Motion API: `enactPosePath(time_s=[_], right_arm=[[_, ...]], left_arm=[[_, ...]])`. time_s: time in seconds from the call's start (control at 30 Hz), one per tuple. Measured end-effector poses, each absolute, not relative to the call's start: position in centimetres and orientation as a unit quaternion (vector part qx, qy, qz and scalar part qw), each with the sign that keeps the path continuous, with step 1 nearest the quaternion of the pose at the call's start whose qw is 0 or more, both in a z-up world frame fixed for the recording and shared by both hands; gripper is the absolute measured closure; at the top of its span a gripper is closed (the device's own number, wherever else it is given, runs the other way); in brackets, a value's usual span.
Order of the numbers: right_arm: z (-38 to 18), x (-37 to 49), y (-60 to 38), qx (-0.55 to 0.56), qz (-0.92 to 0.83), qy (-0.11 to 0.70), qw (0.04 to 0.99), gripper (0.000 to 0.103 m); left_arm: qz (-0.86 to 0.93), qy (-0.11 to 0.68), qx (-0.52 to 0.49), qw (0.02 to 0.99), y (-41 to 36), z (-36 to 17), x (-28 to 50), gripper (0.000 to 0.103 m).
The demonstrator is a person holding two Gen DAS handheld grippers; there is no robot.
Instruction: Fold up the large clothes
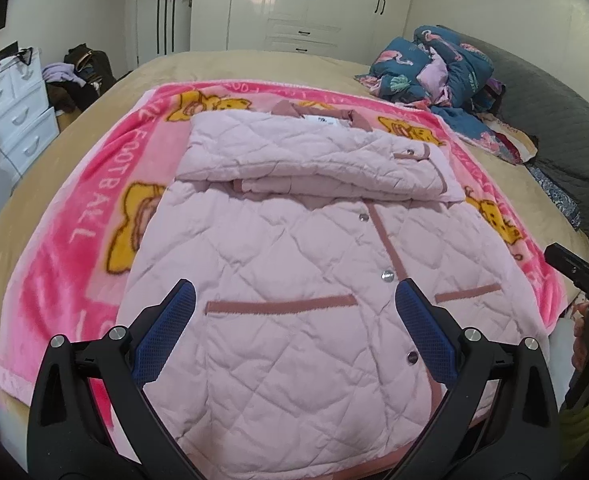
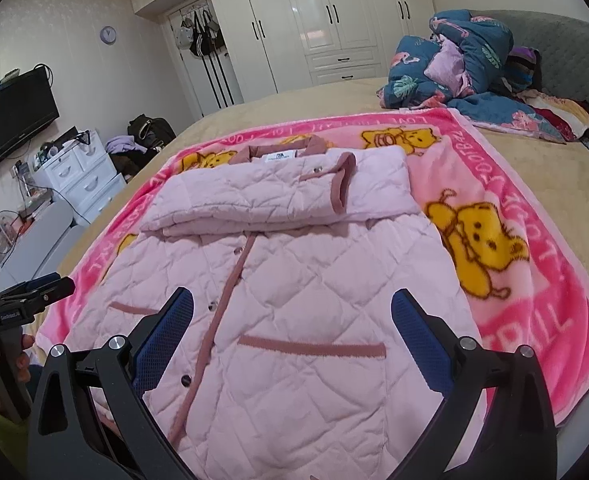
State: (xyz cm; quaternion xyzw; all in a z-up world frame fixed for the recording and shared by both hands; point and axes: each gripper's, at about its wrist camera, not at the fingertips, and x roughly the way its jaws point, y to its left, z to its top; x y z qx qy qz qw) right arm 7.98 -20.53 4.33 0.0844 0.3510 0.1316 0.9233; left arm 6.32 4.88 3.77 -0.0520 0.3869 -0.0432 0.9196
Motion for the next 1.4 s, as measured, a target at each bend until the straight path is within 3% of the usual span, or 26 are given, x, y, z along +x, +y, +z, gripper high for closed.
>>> enactPosePath(time_s=[0.9, 1.4], right_arm=[[-1.5, 5.4, -24.8, 0.064, 0.09, 0.413, 0.904, 0.004], [-2.9, 4.1, -27.6, 0.067, 0.07, 0.426, 0.9, 0.004]], left_arm=[[0.045, 0.445, -0.039, 0.894, 10.2, -2.6, 3.2, 0.009], [0.022, 0.496, -0.1, 0.862, 13.6, -6.6, 0.2, 0.009]])
